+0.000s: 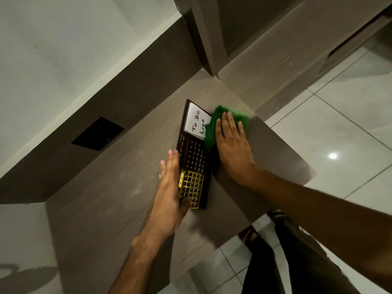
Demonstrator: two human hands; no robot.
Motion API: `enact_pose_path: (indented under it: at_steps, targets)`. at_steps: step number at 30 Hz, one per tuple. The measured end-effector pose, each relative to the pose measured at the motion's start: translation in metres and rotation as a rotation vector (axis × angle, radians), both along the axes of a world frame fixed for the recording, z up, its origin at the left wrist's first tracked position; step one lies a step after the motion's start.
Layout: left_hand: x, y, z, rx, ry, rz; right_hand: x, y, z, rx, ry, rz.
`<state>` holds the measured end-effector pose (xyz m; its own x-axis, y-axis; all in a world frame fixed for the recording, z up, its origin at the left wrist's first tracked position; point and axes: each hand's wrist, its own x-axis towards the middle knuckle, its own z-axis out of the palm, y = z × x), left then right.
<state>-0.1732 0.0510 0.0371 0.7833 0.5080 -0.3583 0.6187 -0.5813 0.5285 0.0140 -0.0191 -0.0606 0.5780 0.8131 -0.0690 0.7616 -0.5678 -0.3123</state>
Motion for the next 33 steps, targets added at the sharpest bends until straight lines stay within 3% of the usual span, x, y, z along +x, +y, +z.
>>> enact_pose_path:
  at_steps: [5,11,20,22,29,33]
  targets:
    - [0.001,0.0,-0.001,-0.002,-0.01,0.007,-0.076,-0.046,-0.002,0.043,0.074,0.169]
    - [0.003,-0.001,0.0,0.028,0.048,0.031,-0.139,-0.092,-0.006,-0.051,0.17,0.438]
    - [0.004,-0.004,0.002,0.032,0.049,0.078,-0.089,-0.117,0.008,-0.003,0.067,0.669]
    - [0.005,-0.005,0.004,0.028,0.042,0.087,-0.065,-0.122,0.022,-0.021,0.1,0.622]
    - [0.017,-0.01,0.021,0.152,-0.005,0.102,0.009,-0.127,0.055,0.301,0.679,0.176]
    - [0.059,-0.032,0.017,0.358,-0.159,-0.006,0.059,-0.112,0.062,0.532,0.637,0.036]
